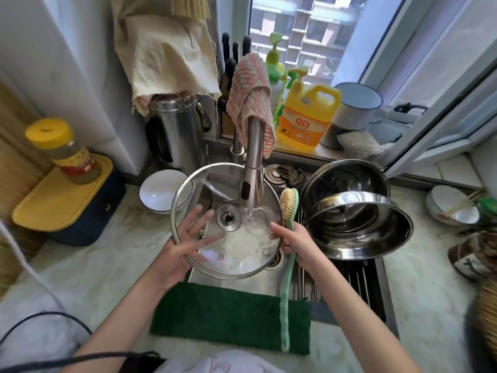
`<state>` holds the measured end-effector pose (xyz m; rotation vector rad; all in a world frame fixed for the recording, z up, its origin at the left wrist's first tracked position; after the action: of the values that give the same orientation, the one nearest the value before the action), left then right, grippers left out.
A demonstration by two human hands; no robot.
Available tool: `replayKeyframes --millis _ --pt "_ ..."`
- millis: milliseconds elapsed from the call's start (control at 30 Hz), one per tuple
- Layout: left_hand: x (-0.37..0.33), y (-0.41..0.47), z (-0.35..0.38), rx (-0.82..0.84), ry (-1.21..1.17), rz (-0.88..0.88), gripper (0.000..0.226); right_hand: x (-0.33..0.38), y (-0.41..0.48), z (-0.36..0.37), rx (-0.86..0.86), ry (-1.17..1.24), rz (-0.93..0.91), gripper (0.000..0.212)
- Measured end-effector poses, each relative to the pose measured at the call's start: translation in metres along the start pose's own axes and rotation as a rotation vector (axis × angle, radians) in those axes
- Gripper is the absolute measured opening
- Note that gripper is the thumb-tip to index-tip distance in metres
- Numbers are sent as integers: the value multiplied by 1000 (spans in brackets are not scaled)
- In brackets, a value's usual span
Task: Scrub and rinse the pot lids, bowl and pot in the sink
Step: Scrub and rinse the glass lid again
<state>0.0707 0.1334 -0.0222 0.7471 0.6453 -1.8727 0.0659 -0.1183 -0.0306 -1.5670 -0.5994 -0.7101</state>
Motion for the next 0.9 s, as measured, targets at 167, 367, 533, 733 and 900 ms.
replayKeyframes --millis 167,367,533,733,900 --pt "2 4 1 28 -134 -4 109 14 -6 0 -99 80 -179 10" --pt "21 19 11 -11 -276 -104 109 43 -31 -11 -246 -75 -352 15" --pt "37 18 20 -60 -334 -182 113 55 -42 -27 -329 -213 -336 21" --pt "32 10 28 -103 -265 -239 113 42 -38 -40 -307 -230 -144 27" --pt "19 3 28 -165 -156 -252 86 18 -27 -34 -207 -99 -64 20"
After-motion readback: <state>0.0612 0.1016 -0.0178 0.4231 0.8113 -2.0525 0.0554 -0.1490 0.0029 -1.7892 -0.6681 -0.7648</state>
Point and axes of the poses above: each hand's wrist, its own y-axis towards the middle knuckle, its own z-axis out of the palm, x = y × z, the point moved 4 cm from there along y, towards the middle knuckle, and after that the axes turned 10 degrees about z, right-handed, at the moved point
